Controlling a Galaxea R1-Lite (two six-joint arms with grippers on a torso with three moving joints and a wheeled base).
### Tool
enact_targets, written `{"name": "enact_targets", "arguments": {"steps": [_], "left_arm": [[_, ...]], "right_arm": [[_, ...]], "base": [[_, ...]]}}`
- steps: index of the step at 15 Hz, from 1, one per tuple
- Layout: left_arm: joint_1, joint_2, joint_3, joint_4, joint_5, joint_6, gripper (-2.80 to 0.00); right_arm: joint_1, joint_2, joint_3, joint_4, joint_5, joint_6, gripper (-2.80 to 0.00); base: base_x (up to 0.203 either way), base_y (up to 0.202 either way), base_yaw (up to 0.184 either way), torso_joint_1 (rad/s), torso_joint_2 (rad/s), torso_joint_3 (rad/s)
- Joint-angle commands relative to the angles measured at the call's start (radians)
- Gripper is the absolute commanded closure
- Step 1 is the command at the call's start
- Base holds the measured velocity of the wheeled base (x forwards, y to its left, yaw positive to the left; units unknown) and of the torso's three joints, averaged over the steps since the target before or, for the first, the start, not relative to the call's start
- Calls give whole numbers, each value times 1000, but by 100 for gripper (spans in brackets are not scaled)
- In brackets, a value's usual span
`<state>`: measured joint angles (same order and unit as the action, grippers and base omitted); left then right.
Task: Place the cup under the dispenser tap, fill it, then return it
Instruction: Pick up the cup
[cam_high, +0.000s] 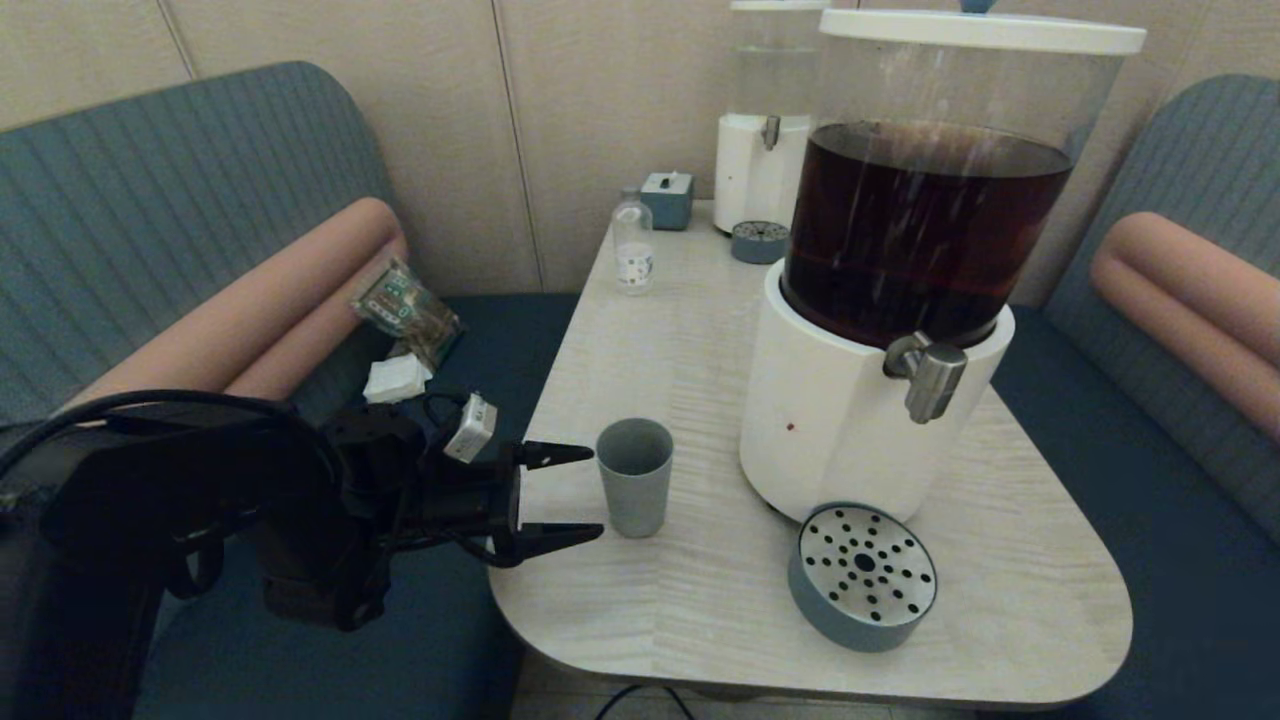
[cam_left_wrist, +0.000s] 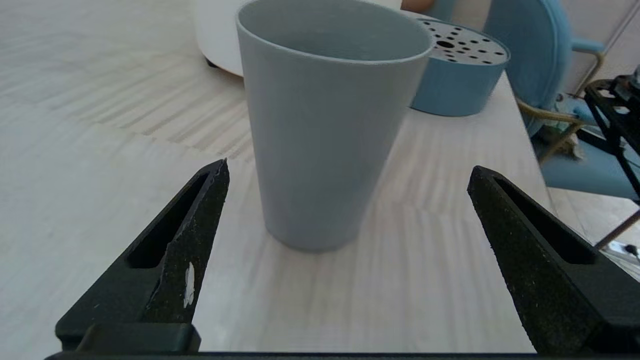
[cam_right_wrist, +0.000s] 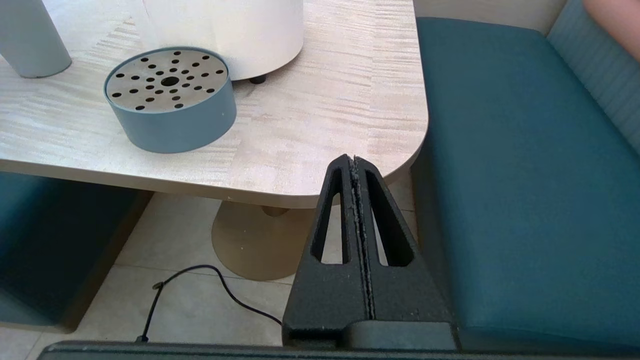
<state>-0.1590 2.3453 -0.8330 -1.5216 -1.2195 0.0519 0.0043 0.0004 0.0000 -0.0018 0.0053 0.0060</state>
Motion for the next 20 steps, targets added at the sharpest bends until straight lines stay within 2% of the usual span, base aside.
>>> {"name": "enact_targets", "arguments": {"steps": [1, 5, 10, 20], "left_arm": [[-24, 28, -24, -8, -1, -1, -280], [-50, 80, -110, -8, 50, -9, -280], [-95, 118, -158, -8, 122, -13, -280], [-103, 124, -203, -8, 155, -36, -280]], "right_arm": [[0, 0, 0, -1, 1, 0, 0], [0, 0, 0, 0, 1, 0, 0], [0, 0, 1, 0, 1, 0, 0], [0, 0, 0, 0, 1, 0, 0]], "base": [[0, 0, 0, 0, 0, 0], [0, 0, 0, 0, 0, 0], [0, 0, 0, 0, 0, 0], [0, 0, 0, 0, 0, 0]]}}
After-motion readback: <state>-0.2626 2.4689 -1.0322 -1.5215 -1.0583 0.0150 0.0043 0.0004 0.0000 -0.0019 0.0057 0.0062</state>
